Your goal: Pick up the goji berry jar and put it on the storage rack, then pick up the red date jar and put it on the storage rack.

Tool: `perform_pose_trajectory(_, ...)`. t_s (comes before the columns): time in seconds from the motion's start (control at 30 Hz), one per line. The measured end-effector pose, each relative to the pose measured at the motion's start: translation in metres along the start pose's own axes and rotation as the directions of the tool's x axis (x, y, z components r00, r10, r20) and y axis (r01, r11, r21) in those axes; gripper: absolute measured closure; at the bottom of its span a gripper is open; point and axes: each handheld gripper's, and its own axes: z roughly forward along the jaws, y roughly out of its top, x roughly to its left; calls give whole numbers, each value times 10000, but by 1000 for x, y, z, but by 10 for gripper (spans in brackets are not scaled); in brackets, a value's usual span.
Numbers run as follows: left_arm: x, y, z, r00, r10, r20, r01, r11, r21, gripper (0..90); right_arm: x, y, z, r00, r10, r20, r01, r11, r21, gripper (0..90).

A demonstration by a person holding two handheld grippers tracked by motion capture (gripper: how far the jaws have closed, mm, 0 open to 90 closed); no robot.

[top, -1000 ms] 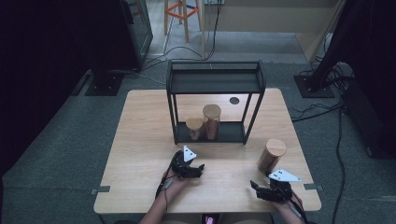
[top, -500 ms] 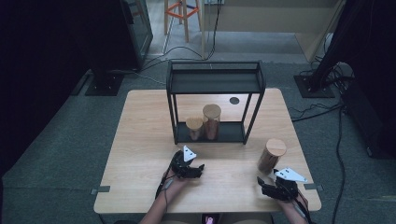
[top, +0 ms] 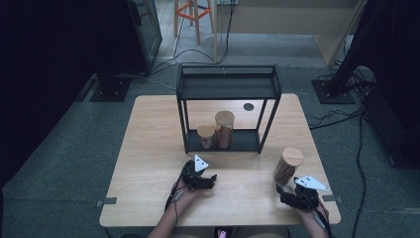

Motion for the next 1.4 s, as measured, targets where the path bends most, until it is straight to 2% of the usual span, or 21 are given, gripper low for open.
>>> perform_pose_trajectory(0.2,0,0,0,10000,-16,5,16,10000,-3,214,-3,0,-1,9987,508,20,-506,9980,-368,203)
perform_pose_trajectory(0.5,0,0,0,10000,-16,14,16,10000,4,215,2,7,5,9996,228,194,-220,9989,-406,195)
perform_pose_trajectory(0.7,0,0,0,10000,-23,16,23,10000,4,214,4,8,8,9988,393,297,-378,9979,-519,184)
perform_pose_trajectory(1.07,0,0,-1,10000,-62,36,62,10000,30,214,7,16,13,9974,305,652,-264,9977,-620,182)
perform_pose_trajectory(1.4,1,0,-1,9999,-86,52,86,10000,28,214,9,15,15,9969,255,748,-203,9974,-691,181)
